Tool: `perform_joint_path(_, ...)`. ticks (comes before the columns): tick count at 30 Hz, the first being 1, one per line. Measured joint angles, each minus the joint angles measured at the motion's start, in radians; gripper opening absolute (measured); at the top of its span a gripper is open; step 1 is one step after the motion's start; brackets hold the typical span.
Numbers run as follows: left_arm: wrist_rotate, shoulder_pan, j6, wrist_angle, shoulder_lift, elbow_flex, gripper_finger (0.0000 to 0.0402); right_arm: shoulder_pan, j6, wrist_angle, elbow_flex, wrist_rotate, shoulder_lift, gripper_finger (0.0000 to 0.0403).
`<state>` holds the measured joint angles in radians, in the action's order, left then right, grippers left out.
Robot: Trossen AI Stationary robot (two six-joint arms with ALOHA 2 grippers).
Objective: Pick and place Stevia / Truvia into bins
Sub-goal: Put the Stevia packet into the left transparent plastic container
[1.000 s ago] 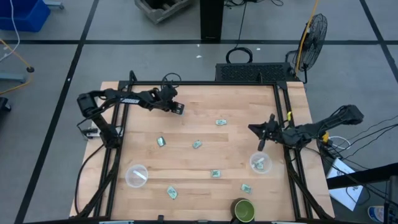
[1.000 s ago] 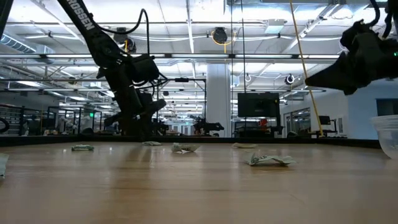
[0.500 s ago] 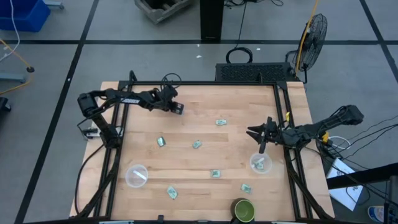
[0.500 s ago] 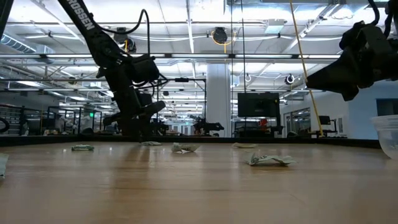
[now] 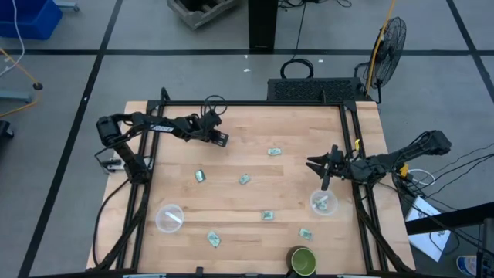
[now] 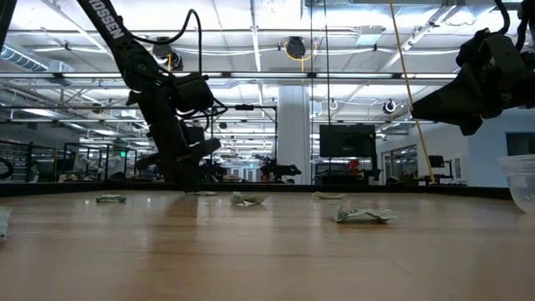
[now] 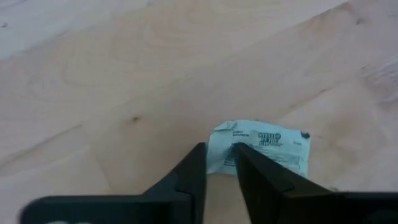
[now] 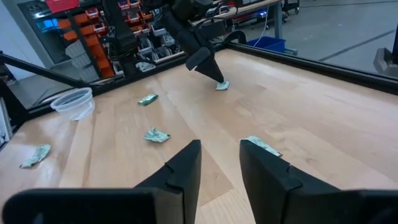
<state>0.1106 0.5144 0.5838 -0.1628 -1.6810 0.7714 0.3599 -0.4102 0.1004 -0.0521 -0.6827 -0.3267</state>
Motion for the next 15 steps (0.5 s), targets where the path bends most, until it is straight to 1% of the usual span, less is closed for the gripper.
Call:
perform_joint_path(4,0.015,0.001,-0.011,-0.003,0.001,-0.007,0.0020,0.000,0.000,0.000,0.001,0.000,0.000,0.0101)
perform_joint_path(5,0.023,0.000,-0.027,-0.002,0.001,-0.007,0.0011,0.000,0.000,0.000,0.001,0.000,0.000,0.0101)
perform_joint_path(8,0.024,-0.002,-0.089,0.001,0.009,-0.009,0.0008,0.000,0.002,0.000,0.001,-0.001,0.000,0.0101)
perform_joint_path(11,-0.022,-0.014,-0.154,-0.018,0.046,-0.012,0.0004,0.000,0.003,0.000,0.001,-0.001,0.000,0.0101)
perform_joint_path(13,-0.058,-0.028,-0.196,-0.058,0.098,-0.002,0.0004,0.000,0.007,0.001,0.001,-0.001,0.000,0.0100)
perform_joint_path(15,-0.063,-0.047,-0.220,-0.144,0.173,0.012,0.0003,0.000,0.010,0.001,0.001,-0.002,0.000,0.0100)
